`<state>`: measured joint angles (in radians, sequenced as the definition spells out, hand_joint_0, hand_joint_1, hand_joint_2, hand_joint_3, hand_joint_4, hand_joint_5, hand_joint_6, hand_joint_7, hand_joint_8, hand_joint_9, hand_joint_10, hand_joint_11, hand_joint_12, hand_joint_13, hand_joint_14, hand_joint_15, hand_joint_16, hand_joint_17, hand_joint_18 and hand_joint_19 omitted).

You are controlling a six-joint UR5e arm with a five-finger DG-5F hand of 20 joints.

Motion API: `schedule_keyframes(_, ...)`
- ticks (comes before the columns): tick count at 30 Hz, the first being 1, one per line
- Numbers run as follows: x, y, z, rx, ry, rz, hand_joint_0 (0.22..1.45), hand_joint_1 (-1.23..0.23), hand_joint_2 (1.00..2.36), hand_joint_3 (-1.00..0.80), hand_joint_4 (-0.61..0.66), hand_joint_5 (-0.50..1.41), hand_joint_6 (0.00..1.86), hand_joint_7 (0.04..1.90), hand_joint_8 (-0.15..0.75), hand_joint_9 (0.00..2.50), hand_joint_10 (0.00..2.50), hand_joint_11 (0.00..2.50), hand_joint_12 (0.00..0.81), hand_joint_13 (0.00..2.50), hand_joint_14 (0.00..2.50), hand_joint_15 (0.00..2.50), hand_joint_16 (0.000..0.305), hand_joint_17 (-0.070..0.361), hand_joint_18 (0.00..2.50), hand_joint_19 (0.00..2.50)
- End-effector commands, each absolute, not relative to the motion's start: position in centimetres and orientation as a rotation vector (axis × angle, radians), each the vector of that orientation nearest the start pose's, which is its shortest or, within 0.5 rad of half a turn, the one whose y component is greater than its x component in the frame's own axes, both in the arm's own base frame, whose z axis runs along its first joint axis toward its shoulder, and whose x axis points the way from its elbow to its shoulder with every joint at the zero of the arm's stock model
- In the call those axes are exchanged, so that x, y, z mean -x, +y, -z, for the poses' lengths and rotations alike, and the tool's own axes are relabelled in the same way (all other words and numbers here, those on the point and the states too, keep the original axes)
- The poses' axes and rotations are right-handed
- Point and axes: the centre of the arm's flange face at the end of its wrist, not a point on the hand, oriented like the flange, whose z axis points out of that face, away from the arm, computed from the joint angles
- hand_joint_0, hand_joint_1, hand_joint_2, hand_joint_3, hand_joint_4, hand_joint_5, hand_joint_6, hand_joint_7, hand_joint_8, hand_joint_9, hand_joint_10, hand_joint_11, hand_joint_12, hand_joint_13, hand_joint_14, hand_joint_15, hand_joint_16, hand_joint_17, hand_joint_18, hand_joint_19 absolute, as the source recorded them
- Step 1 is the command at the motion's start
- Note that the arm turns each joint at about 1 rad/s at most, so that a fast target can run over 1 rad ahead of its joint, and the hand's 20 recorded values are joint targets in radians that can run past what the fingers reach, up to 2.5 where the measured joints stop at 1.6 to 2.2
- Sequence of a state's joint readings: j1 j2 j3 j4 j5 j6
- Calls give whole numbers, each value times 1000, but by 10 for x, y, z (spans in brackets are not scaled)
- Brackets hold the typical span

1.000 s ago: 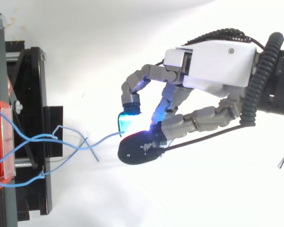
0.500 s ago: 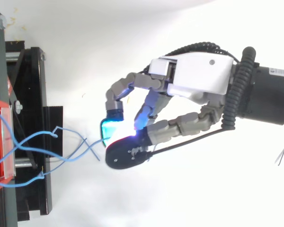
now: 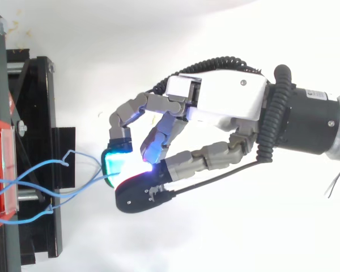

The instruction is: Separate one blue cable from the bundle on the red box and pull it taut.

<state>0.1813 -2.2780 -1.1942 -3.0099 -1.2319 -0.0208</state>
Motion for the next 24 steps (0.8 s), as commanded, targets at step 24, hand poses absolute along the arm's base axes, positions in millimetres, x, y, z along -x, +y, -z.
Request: schedule_keyframes(24, -741, -33, -219, -1286, 1137, -1047, 602, -728, 1016, -156, 59, -33, 898, 1130, 252, 1225, 20, 595, 391, 982, 30, 863, 44, 99, 773, 468)
